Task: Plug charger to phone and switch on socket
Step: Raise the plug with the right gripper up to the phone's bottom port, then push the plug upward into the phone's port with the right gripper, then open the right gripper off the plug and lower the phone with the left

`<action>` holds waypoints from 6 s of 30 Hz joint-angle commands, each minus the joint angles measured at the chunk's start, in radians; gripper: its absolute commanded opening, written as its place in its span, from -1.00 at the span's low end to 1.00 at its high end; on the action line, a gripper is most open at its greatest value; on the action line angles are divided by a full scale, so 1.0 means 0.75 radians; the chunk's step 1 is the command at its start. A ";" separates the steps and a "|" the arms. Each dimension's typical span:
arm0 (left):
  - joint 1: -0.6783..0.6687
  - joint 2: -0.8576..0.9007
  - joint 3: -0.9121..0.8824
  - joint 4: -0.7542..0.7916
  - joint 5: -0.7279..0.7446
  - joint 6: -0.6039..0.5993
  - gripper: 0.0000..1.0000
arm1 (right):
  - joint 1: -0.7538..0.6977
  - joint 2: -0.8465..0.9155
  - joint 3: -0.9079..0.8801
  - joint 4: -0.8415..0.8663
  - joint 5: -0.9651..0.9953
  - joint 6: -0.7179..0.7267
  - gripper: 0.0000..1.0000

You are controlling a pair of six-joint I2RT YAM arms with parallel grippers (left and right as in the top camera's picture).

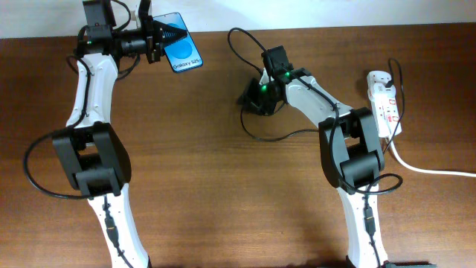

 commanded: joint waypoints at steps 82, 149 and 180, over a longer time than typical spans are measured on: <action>-0.305 -0.011 0.009 0.553 0.255 -0.342 -1.00 | 0.086 -1.068 -0.974 0.955 -0.242 0.056 -0.92; -0.359 -0.011 0.009 0.547 0.290 -0.258 -1.00 | 0.051 -1.068 -0.969 1.010 -0.093 0.092 -0.92; -0.312 -0.010 -0.356 0.454 0.276 0.078 -1.00 | -0.150 -1.278 -0.901 -0.084 0.010 -0.506 -0.19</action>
